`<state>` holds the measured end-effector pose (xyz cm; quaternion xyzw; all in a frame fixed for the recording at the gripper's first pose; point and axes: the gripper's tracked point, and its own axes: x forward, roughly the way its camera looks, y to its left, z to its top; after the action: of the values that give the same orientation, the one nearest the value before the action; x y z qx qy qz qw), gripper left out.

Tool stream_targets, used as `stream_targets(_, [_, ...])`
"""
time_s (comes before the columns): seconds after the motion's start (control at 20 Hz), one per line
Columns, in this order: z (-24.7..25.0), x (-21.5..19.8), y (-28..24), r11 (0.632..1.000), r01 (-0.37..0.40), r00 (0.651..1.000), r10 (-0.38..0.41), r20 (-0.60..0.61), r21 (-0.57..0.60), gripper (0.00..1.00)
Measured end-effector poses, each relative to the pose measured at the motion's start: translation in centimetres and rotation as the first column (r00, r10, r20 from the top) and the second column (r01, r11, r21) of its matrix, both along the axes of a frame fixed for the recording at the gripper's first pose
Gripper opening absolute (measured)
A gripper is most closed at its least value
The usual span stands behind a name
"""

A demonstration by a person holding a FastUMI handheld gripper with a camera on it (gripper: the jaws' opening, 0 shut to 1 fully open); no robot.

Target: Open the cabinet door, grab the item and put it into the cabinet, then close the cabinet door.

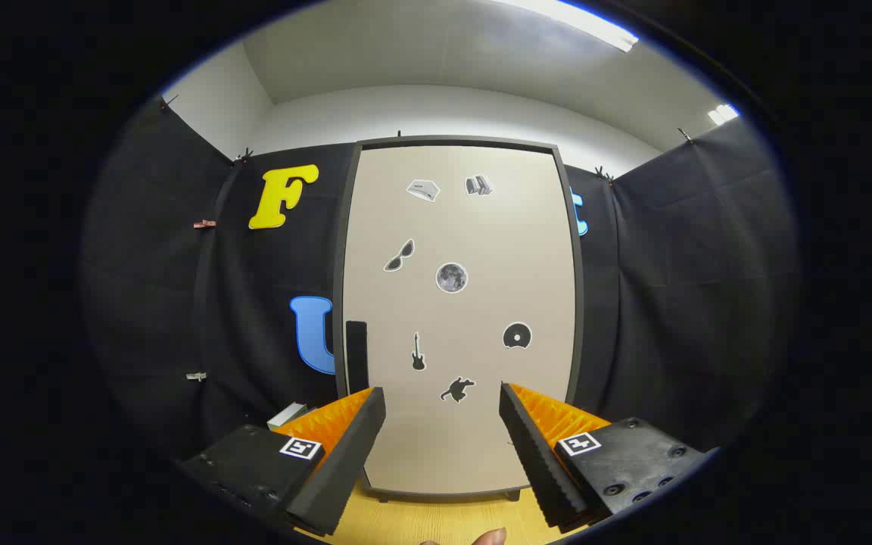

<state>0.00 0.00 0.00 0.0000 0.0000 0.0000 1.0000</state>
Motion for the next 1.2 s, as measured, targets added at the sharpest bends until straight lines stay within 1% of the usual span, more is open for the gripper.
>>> stream_targets(0.4, [0.7, -0.7, -0.2, 0.999, 0.007, 1.000, -0.008, 0.016, 0.036, 0.97])
stream_targets(0.65, [0.4, -0.7, -0.2, 1.000, 0.007, 1.000, -0.007, 0.004, 0.028, 0.97])
stream_targets(0.8, [1.0, -0.9, 0.0, 0.999, 0.009, 1.000, -0.010, 0.017, 0.051, 0.97])
stream_targets(0.95, [1.2, -0.8, 0.0, 0.999, 0.018, 1.000, -0.019, 0.025, 0.032, 0.97])
stream_targets(1.2, [1.2, -0.2, -0.2, 0.998, 0.042, 0.999, -0.043, 0.017, 0.055, 0.97])
